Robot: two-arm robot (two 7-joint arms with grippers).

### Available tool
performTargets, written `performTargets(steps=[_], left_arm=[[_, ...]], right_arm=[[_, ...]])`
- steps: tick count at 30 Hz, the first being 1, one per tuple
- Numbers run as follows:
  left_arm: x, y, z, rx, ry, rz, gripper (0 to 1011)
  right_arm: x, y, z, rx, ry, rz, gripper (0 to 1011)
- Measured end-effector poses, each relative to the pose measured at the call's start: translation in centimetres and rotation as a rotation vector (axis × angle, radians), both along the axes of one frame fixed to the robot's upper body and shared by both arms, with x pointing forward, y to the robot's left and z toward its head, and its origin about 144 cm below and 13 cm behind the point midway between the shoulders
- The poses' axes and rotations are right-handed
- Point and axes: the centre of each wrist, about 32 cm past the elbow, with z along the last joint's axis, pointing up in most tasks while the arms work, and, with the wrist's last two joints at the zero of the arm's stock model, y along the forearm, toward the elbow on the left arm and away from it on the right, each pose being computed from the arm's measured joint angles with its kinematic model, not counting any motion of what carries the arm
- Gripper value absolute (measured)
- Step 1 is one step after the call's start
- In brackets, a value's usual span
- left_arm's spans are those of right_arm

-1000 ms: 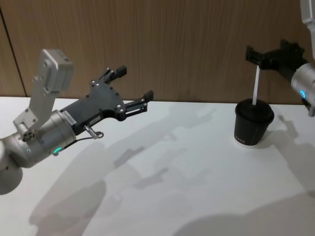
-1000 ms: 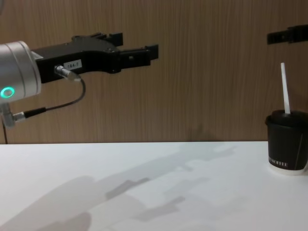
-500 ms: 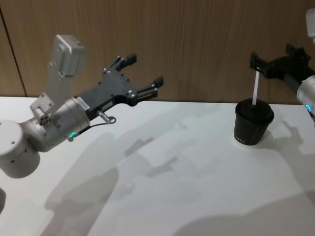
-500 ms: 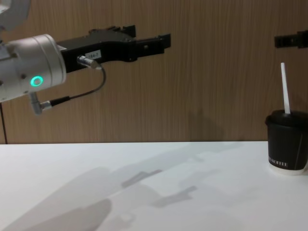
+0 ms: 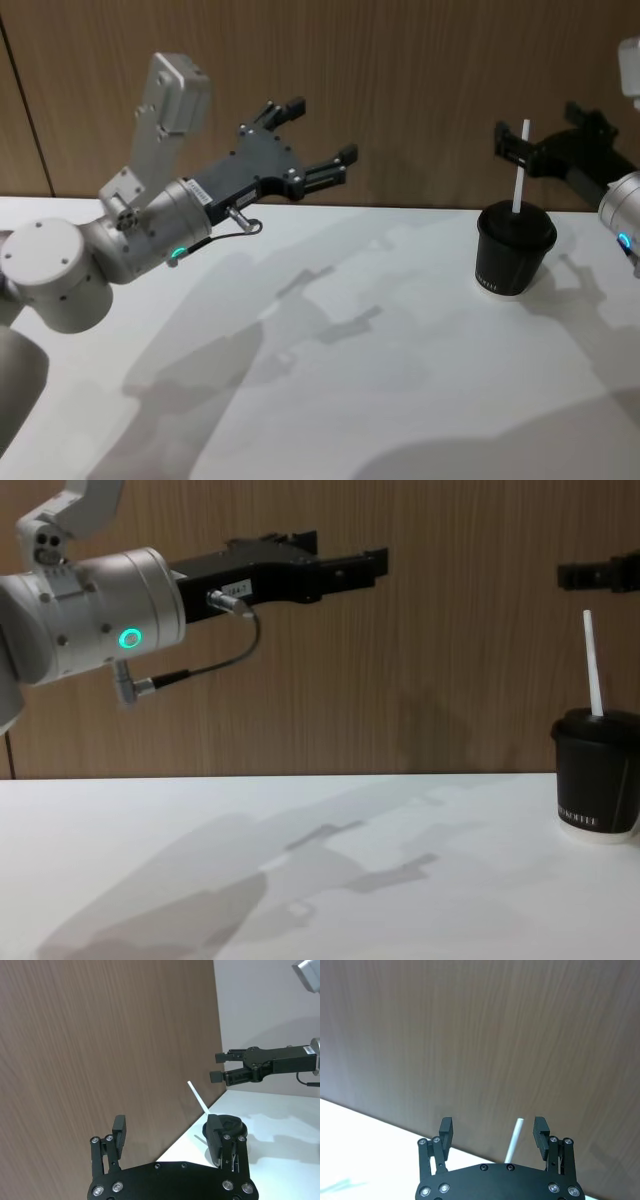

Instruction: Pick up the straw with one hand, pass it to the other hand, and insert it into the cup.

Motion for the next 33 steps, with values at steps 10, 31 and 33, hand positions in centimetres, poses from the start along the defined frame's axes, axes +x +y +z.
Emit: performTargets(steps=[10,31,33], left_arm=[[1.2,-0.9,-0.1,0.012,0.012,-0.011,1003],[2.8,-2.3,-0.1,0.012,0.014,0.007,1003],[2.9,-2.3,-0.1,0.012,0.013,0.008,1003]], right_arm=[[-0.4,0.2,-0.4,0.015,-0.005,0.051,1001],[-0.9,1.0,-0.9,0.034,-0.006,0.118,1001],[-0.9,1.0,-0.9,0.034,-0.007,0.121,1001]])
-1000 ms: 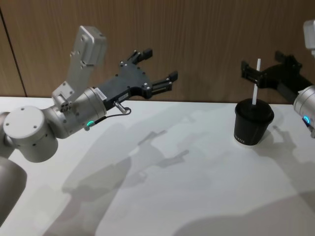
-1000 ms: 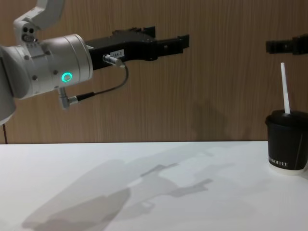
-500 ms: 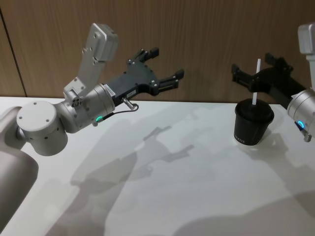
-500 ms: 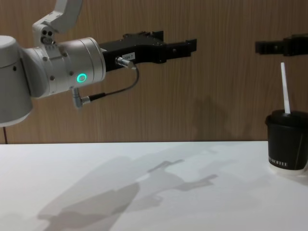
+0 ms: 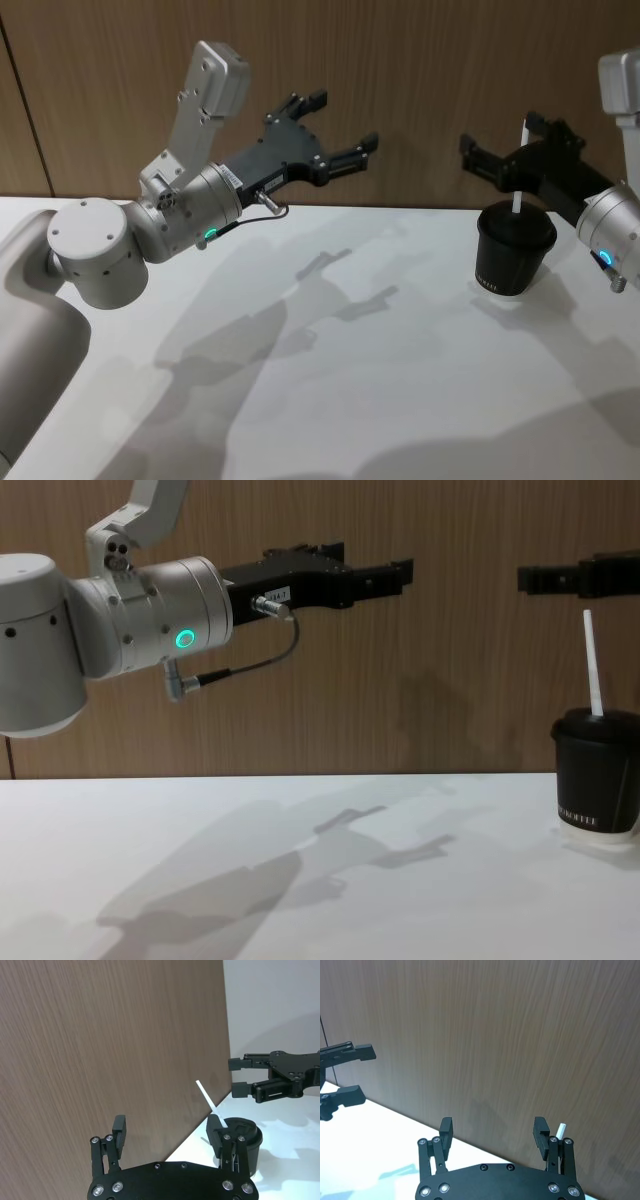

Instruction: Pick up the straw with one hand, pass it to the other hand, and insert it into the cup.

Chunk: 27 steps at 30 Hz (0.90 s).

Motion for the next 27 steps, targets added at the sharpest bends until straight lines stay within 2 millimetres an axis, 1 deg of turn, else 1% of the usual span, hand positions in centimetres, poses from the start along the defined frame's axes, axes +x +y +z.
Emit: performTargets(steps=[27], left_arm=[[0.33,-0.31,0.04,-0.001,-0.002,0.005,1003]], right_arm=[[-0.12,0.13,-0.03,0.002,0.0,0.013,1001]])
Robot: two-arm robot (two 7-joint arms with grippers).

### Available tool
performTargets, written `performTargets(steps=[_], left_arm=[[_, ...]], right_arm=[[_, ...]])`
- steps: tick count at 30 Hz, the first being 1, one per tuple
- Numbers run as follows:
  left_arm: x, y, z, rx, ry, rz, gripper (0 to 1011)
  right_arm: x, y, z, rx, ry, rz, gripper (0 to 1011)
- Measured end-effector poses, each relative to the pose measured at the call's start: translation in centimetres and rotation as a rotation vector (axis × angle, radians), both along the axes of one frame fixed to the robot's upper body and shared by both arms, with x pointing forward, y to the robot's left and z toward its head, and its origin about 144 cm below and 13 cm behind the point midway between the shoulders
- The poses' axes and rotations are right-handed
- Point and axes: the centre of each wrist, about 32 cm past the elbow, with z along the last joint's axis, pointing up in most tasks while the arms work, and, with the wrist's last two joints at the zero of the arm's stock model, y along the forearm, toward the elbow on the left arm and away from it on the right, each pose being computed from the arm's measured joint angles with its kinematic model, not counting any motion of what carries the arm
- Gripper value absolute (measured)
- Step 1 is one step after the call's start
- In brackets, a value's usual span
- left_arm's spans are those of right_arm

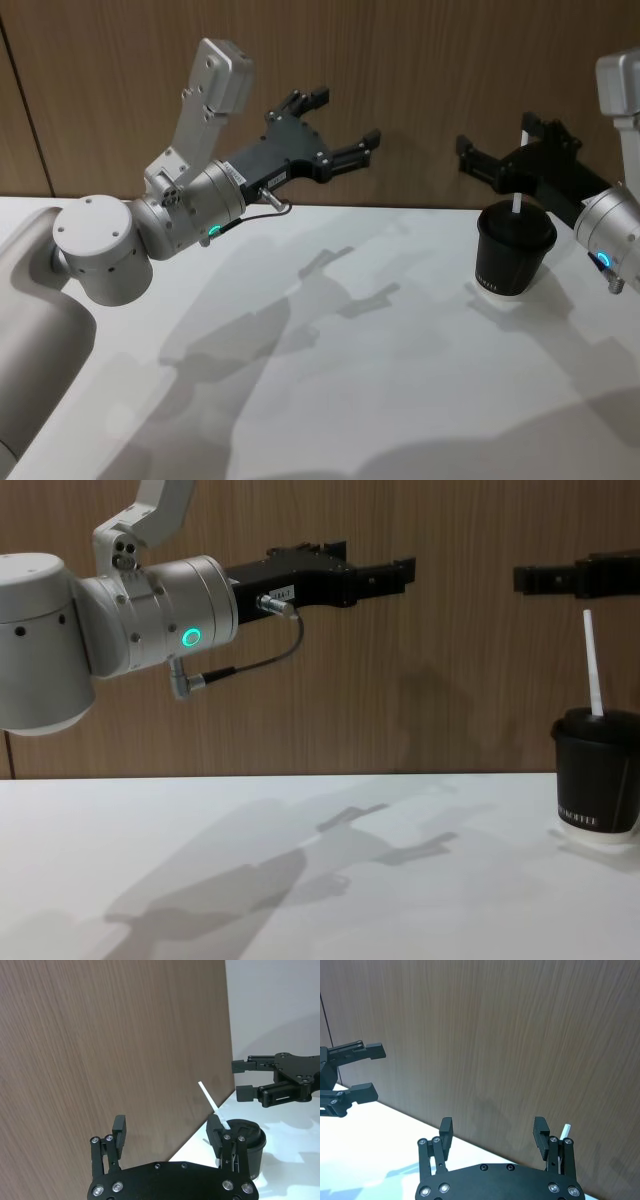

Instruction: Pick up the straw with one hand, pass it to the other hand, and insert it into the cup.

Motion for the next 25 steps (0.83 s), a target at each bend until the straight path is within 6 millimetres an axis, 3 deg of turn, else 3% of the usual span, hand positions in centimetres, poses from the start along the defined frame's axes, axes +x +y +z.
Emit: performTargets(steps=[25], left_arm=[[0.04,-0.03,0.01,-0.001,0.0,0.001,1003]], right_arm=[[-0.01,0.01,-0.02,0.0,0.0,0.001,1001]])
